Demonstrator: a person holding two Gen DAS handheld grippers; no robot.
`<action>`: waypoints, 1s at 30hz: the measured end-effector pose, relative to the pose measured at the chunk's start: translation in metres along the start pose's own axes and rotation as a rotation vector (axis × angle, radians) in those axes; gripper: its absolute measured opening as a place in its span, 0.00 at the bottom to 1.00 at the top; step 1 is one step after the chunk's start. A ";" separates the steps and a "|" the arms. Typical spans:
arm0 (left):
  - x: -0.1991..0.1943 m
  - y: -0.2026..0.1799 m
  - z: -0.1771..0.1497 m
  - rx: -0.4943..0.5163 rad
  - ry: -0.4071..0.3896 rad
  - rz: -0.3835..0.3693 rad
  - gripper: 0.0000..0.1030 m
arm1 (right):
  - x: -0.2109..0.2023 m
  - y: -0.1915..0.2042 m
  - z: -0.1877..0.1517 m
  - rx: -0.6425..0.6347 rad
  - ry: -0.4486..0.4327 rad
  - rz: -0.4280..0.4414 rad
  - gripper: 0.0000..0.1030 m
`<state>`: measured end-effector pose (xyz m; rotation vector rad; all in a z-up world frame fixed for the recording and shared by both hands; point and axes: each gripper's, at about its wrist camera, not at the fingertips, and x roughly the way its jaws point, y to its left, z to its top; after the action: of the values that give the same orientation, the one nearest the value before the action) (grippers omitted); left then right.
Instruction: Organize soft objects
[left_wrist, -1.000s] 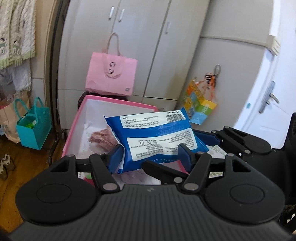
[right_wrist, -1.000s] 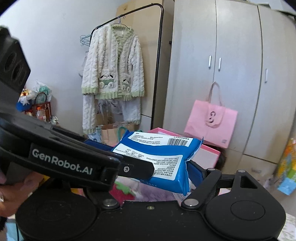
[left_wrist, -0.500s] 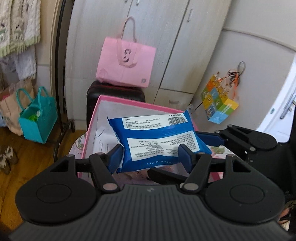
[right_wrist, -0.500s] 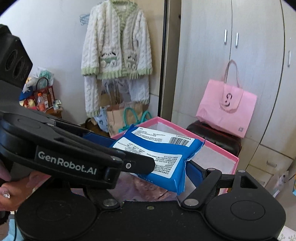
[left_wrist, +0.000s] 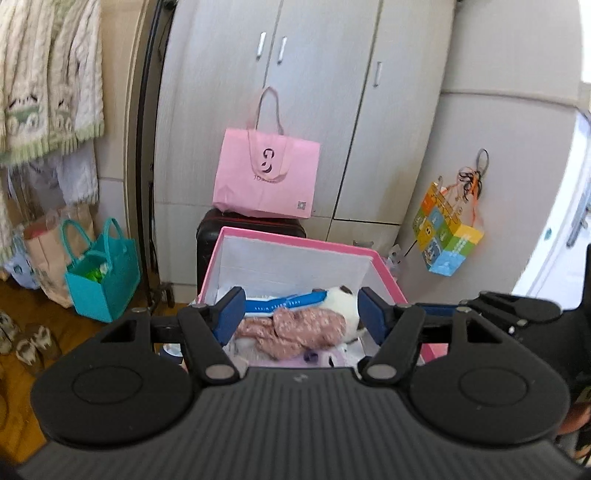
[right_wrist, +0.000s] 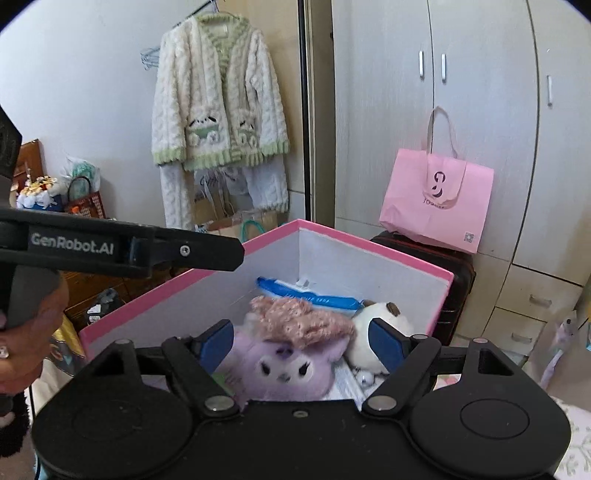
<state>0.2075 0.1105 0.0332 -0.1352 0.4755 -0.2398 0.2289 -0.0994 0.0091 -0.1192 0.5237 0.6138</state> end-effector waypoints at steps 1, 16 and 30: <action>-0.005 -0.004 -0.003 0.007 0.002 -0.006 0.64 | -0.006 0.001 -0.002 0.001 -0.003 -0.008 0.82; -0.095 -0.060 -0.029 0.099 -0.082 -0.021 0.66 | -0.123 0.006 -0.032 0.081 -0.125 -0.157 0.82; -0.133 -0.097 -0.066 0.114 -0.126 -0.024 0.71 | -0.199 0.016 -0.072 0.122 -0.174 -0.285 0.83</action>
<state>0.0432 0.0468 0.0512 -0.0445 0.3346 -0.2800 0.0508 -0.2076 0.0474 -0.0230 0.3655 0.3090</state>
